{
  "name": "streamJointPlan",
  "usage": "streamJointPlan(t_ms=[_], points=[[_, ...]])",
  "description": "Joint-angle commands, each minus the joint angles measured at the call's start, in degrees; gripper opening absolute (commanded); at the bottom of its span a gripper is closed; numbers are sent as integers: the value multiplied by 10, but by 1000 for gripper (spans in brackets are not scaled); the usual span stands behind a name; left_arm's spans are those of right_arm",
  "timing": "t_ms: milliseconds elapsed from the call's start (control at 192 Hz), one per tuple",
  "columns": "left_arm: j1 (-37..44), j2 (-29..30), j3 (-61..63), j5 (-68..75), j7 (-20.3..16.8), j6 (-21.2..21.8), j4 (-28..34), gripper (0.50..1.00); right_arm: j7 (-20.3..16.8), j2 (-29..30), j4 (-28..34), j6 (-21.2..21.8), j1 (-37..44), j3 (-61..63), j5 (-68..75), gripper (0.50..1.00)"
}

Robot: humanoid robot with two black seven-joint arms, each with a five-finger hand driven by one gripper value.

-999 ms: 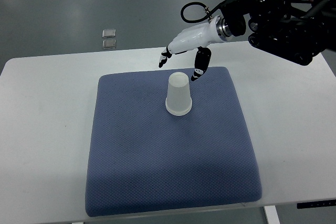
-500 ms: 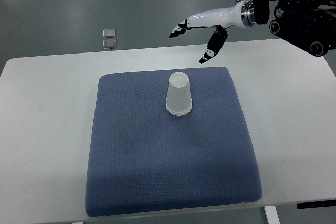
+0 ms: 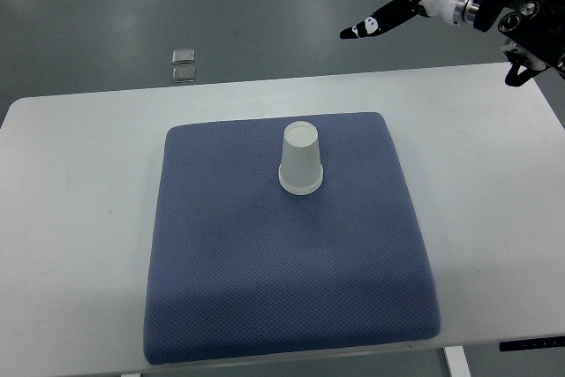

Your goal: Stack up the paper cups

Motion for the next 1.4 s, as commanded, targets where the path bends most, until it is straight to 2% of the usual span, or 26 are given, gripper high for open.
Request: streamJointPlan(t_ms=[0,271,458,598,770,869,1395], points=[[-1,0,1,0,0,0,1,1000,0,1,-19,-1,-23,3,67,913],[-1,0,1,0,0,0,1,1000,-1,1,-65,-1,-79,3,261,913],[-1,0,1,0,0,0,0,1000,-8,6,-69,-3,-105,2,377,911],[-1,0,1,0,0,0,0,1000,-42,13,-69,-29,-122,1,437,913],[-1,0,1,0,0,0,0,1000,-68,24,-68,-32,-130,0,504,913],[-1,0,1,0,0,0,0,1000,-78,27,-68,-29,-137,1,525,913],[-1,0,1,0,0,0,0,1000,-71,57,-63,-37,-146,5,550,913]])
